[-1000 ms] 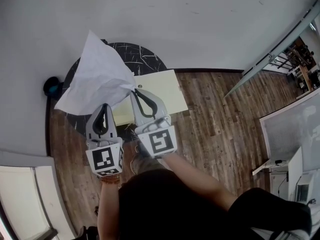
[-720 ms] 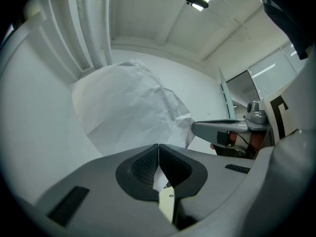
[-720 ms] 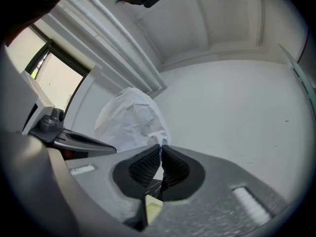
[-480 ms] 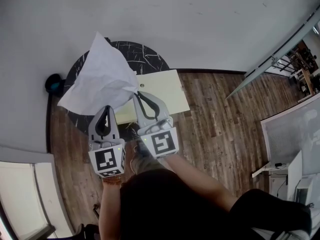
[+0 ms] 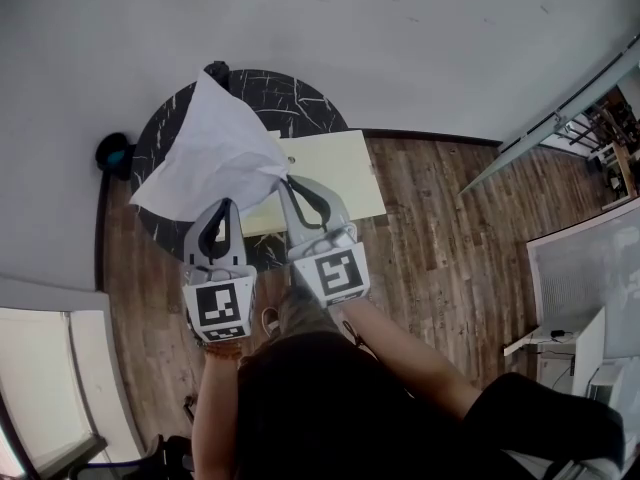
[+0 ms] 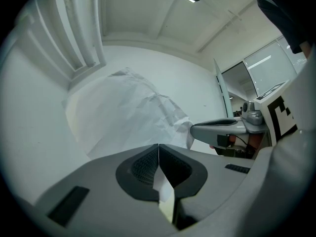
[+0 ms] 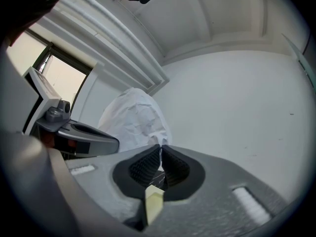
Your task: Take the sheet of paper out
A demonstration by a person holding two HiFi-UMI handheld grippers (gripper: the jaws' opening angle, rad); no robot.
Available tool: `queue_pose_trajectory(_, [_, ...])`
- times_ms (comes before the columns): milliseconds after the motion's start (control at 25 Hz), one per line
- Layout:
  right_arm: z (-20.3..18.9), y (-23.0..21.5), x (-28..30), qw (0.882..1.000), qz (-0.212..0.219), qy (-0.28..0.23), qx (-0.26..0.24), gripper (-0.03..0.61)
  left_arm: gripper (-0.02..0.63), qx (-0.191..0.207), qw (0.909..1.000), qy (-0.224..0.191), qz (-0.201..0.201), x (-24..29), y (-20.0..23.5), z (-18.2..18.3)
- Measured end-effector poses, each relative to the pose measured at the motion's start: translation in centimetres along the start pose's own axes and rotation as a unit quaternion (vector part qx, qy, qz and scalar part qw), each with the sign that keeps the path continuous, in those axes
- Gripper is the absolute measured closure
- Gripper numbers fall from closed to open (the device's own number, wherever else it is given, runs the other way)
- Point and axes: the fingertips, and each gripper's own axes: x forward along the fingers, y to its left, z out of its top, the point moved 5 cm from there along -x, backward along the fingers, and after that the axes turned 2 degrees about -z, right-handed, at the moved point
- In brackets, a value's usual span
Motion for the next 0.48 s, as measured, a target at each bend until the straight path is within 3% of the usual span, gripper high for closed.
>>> queue_pose_trajectory(480, [-1.2, -1.3, -2.7, 1.0, -0.001, 0.014, -0.007, 0.572, 0.606, -0.01, 0.9997, 0.004, -0.021, 0.2, -2.0, -0.9])
